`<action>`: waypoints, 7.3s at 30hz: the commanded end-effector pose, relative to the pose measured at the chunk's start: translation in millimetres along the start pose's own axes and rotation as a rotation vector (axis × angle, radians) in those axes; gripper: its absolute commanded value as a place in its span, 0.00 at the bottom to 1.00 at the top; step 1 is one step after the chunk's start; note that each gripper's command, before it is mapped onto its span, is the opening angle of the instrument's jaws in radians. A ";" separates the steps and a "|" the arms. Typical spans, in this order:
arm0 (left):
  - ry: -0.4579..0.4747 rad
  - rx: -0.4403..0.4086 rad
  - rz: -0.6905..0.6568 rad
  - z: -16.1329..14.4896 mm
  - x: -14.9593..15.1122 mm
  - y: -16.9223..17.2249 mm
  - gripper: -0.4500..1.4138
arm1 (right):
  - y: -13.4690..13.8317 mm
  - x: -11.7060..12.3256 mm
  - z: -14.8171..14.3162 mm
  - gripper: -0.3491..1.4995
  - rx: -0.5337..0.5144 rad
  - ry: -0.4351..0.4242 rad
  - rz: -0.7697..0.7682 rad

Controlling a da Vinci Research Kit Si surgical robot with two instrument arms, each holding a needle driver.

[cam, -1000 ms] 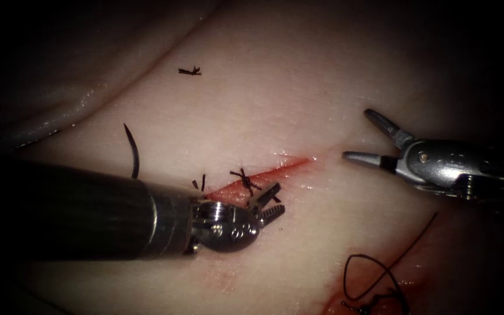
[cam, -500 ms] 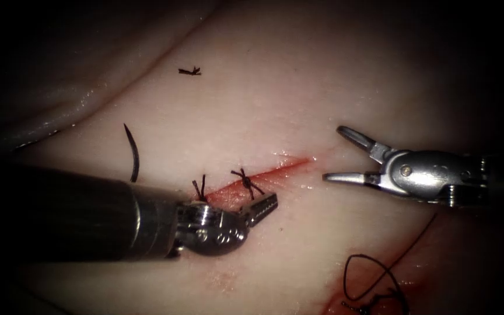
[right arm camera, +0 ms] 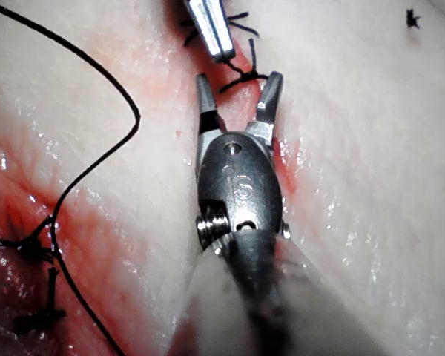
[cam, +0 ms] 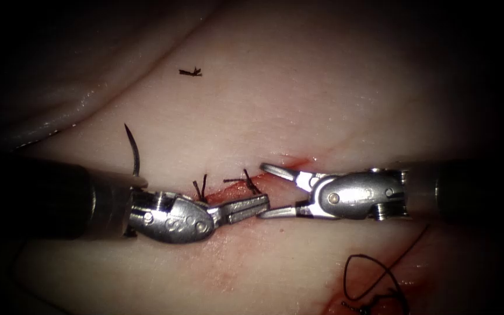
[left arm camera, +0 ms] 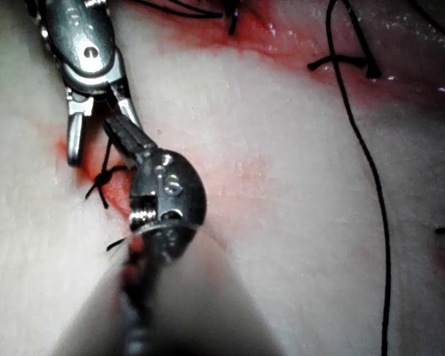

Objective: Wound Closure

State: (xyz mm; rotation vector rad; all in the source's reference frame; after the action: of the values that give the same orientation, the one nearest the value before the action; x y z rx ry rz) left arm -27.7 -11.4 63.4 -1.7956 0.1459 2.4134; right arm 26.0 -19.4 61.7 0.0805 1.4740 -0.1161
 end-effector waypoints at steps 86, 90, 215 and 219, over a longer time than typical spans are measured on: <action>-0.272 0.297 -0.531 -10.3 -8.5 -16.3 0.00 | 3.8 4.0 -8.6 0.98 -0.215 -0.075 0.125; -0.324 0.287 -0.617 -10.6 -9.7 -16.9 0.13 | 3.8 3.7 -8.6 0.98 -0.217 -0.075 0.127; -0.660 0.291 -0.892 -10.5 -6.8 -6.4 0.11 | 2.1 2.9 -5.3 0.92 -0.154 -0.060 0.140; -0.651 0.250 -0.781 -10.6 -5.7 -6.9 0.00 | 2.1 2.9 -5.3 0.92 -0.154 -0.060 0.140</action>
State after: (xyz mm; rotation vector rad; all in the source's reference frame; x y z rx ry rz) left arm -14.6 -5.9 64.7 -0.7071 -0.2430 2.1387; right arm 20.5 -16.3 57.7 0.0530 1.4065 0.1079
